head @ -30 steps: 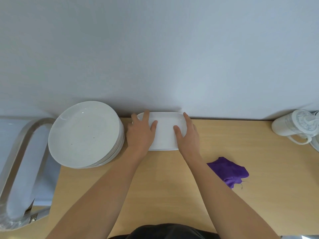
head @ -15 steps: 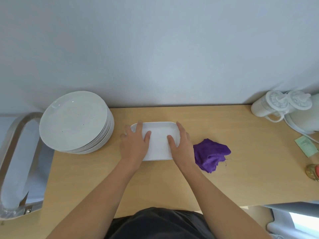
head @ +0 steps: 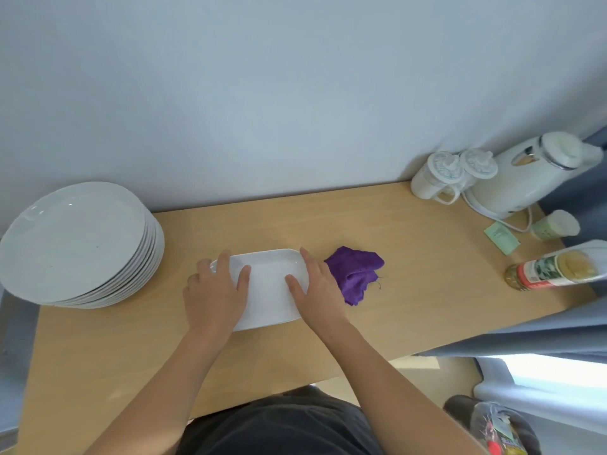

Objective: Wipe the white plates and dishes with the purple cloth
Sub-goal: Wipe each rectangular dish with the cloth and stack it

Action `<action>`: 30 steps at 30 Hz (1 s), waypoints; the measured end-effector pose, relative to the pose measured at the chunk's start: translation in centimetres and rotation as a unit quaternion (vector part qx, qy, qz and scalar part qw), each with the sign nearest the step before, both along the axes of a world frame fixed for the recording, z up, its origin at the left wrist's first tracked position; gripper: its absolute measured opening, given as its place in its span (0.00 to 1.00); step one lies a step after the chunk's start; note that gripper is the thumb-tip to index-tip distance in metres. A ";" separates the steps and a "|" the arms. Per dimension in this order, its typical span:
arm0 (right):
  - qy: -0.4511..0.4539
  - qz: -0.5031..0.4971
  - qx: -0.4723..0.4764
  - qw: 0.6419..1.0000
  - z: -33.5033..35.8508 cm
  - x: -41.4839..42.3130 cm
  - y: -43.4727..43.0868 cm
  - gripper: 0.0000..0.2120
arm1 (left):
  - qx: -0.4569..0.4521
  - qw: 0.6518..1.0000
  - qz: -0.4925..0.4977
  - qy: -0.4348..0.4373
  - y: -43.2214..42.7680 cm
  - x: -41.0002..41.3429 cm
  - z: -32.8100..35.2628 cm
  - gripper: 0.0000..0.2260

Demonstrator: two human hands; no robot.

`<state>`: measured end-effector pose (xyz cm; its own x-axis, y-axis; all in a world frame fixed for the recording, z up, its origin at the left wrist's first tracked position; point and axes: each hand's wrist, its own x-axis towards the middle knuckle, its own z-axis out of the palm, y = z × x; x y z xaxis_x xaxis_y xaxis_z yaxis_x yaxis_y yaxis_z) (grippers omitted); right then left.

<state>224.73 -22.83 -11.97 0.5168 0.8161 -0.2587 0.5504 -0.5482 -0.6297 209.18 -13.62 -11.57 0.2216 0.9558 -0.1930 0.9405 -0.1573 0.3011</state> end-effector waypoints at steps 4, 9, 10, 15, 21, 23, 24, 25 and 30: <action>-0.058 -0.064 0.041 0.995 2.1 2.9 -0.7 0.14 | 0.062 0.992 -0.073 -0.081 0.4 2.2 1.2 0.18; -0.131 -0.066 -0.050 0.988 1.7 6.5 -2.1 0.20 | 0.112 0.953 -0.221 -0.176 -1.3 6.5 2.7 0.08; -0.137 -0.050 -0.085 0.986 1.3 7.0 -2.3 0.23 | 0.111 0.947 -0.240 -0.183 -1.8 7.4 2.9 0.10; -0.082 0.000 -0.095 0.992 0.5 9.5 -3.8 0.13 | 0.081 0.946 -0.264 -0.171 -4.8 10.0 2.4 0.08; 0.003 0.000 0.122 0.993 4.3 11.9 -7.1 0.09 | 0.019 0.949 -0.237 -0.208 -7.3 11.9 2.8 0.11; 0.023 -0.014 0.185 0.982 5.6 12.2 -8.0 0.09 | 0.006 0.945 -0.218 -0.244 -8.2 13.0 3.5 0.11; 0.030 -0.021 0.207 0.978 6.0 12.3 -8.3 0.09 | 0.012 0.941 -0.209 -0.264 -8.6 13.5 3.9 0.09; 0.037 -0.026 0.221 0.974 6.4 12.4 -8.6 0.09 | 0.020 0.938 -0.203 -0.279 -8.9 13.9 4.4 0.08; 0.013 -0.011 0.241 0.970 6.1 14.0 -10.3 0.09 | 0.039 0.936 -0.201 -0.286 -9.4 15.3 6.5 0.11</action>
<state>238.71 -33.10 -5.83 0.5342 0.8342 0.1369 0.5220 -0.1982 -0.8296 224.45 -23.02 -5.11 0.6115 0.7798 0.1338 0.4892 -0.5056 0.7106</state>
